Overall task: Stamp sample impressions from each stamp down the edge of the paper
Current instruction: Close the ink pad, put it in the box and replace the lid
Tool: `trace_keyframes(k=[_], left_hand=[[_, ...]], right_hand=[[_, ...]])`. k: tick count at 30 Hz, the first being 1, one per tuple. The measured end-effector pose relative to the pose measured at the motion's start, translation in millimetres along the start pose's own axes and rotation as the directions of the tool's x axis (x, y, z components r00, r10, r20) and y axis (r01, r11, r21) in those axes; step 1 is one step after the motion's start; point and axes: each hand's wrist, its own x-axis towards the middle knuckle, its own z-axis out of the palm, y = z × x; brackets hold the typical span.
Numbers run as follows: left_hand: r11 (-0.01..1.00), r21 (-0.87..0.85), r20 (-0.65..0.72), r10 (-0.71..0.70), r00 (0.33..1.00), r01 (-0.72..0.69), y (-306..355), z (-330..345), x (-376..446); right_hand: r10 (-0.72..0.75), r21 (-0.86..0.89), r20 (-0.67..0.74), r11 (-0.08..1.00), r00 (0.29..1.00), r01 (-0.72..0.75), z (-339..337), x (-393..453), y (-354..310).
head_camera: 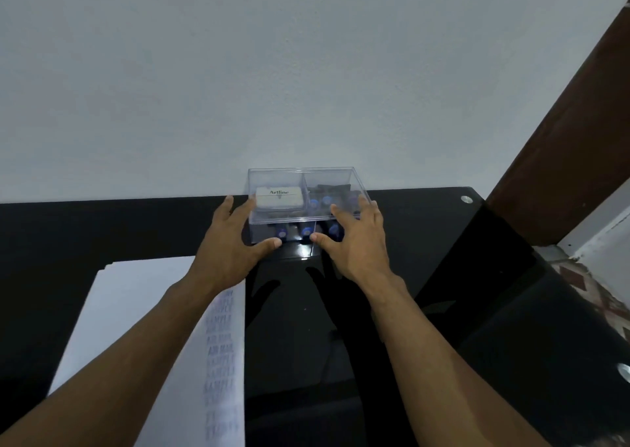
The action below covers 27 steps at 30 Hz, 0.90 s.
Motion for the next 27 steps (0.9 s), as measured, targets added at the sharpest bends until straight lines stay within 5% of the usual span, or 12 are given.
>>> trace_keyframes(k=[14,27], left_hand=[[0.844,0.537,0.153,-0.074,0.985,-0.020,-62.5,-89.3,-210.0],[0.851,0.398,-0.148,-0.309,0.940,0.342,-77.6,-101.1,-272.4]], right_hand=[[-0.139,-0.113,0.309,0.977,0.941,0.182,12.1,-201.9,-101.1],[-0.030,-0.167,0.232,0.983,0.972,0.070,29.3,-268.5,-149.8]])
